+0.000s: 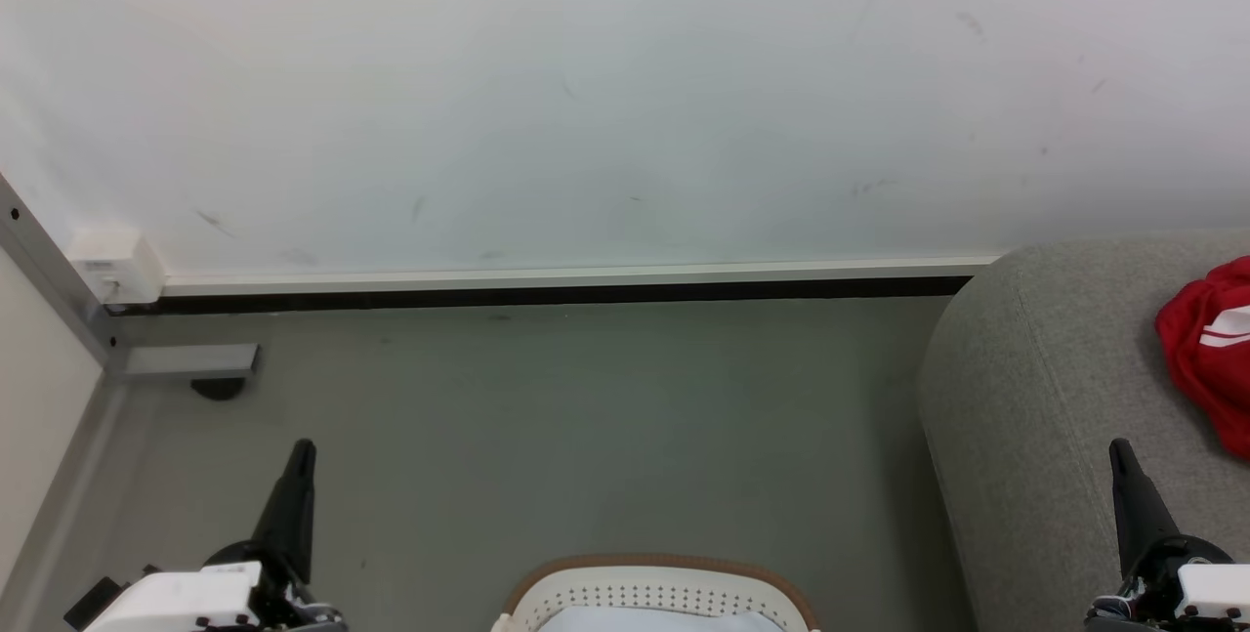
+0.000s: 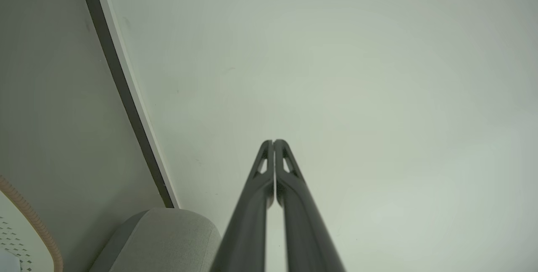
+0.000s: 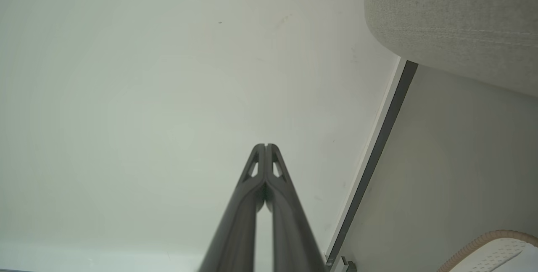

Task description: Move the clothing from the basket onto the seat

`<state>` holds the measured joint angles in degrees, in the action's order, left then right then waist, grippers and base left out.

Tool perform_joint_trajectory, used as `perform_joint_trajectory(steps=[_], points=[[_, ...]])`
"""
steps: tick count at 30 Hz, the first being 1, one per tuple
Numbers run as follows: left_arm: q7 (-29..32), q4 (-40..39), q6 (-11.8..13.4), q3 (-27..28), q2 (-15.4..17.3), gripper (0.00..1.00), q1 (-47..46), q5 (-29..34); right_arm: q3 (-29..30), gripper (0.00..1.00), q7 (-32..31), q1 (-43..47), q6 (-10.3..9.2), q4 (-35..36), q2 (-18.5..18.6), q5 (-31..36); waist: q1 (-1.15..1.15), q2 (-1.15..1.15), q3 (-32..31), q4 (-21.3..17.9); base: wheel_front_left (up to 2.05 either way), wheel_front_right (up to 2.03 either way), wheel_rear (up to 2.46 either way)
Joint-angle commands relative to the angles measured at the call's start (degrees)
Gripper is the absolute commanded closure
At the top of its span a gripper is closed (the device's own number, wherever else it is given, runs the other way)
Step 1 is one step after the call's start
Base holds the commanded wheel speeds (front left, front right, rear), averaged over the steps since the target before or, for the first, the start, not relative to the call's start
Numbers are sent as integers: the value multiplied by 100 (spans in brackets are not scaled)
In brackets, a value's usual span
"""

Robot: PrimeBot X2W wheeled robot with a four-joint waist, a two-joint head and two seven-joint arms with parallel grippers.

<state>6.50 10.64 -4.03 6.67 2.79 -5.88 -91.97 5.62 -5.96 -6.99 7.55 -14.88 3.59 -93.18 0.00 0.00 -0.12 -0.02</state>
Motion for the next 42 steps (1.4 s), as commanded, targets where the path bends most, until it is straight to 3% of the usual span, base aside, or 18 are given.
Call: perform_joint_trajectory(steps=[1,42], points=[[19,-15,-29,17,10,100,-49,-74,-9,100,21,-57,-12,16,34,-23,0,0,0,0,0,0,0],[19,-15,-29,17,9,100,-49,-72,-75,100,76,-47,-12,22,95,-101,0,0,0,0,0,0,0]])
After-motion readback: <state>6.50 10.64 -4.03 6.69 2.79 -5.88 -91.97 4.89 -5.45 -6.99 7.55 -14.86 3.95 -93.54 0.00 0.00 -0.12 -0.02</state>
